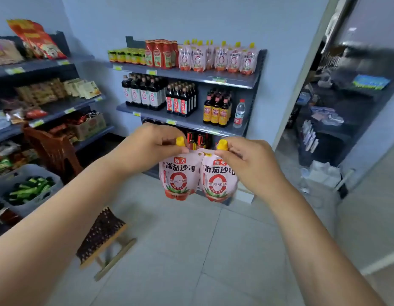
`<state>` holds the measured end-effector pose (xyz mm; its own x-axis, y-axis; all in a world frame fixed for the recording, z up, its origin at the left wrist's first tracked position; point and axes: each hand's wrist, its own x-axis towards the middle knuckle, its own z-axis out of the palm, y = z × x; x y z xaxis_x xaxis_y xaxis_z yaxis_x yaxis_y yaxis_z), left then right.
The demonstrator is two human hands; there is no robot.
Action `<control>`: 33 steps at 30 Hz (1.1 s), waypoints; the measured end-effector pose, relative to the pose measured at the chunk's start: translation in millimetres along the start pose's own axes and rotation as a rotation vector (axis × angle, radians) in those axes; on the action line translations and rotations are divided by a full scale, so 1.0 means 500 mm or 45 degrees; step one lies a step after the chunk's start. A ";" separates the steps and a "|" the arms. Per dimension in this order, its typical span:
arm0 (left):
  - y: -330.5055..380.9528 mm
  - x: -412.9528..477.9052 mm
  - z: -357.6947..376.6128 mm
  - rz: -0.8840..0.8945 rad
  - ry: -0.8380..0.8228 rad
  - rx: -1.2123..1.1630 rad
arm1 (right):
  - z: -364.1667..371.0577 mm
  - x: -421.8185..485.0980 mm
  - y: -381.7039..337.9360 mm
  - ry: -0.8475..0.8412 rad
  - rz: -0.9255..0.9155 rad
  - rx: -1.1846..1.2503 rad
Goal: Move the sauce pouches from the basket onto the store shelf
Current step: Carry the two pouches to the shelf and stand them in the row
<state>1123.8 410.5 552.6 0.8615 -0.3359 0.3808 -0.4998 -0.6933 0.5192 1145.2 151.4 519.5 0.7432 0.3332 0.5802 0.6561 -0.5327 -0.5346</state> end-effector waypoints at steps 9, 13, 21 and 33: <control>-0.156 0.318 0.043 0.089 -0.069 -0.075 | 0.008 0.206 0.199 0.079 0.111 -0.040; -0.229 0.469 0.072 0.125 -0.047 -0.059 | 0.013 0.321 0.309 0.068 0.148 -0.033; -0.356 0.726 0.076 0.134 0.021 -0.077 | 0.023 0.563 0.491 0.039 0.103 -0.045; -0.599 1.036 0.001 0.275 -0.001 -0.088 | 0.139 0.876 0.638 0.121 0.256 0.026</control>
<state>1719.8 443.5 594.1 0.7340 -0.4725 0.4879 -0.6775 -0.5602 0.4767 1689.1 181.6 560.5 0.8441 0.1468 0.5156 0.4995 -0.5648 -0.6569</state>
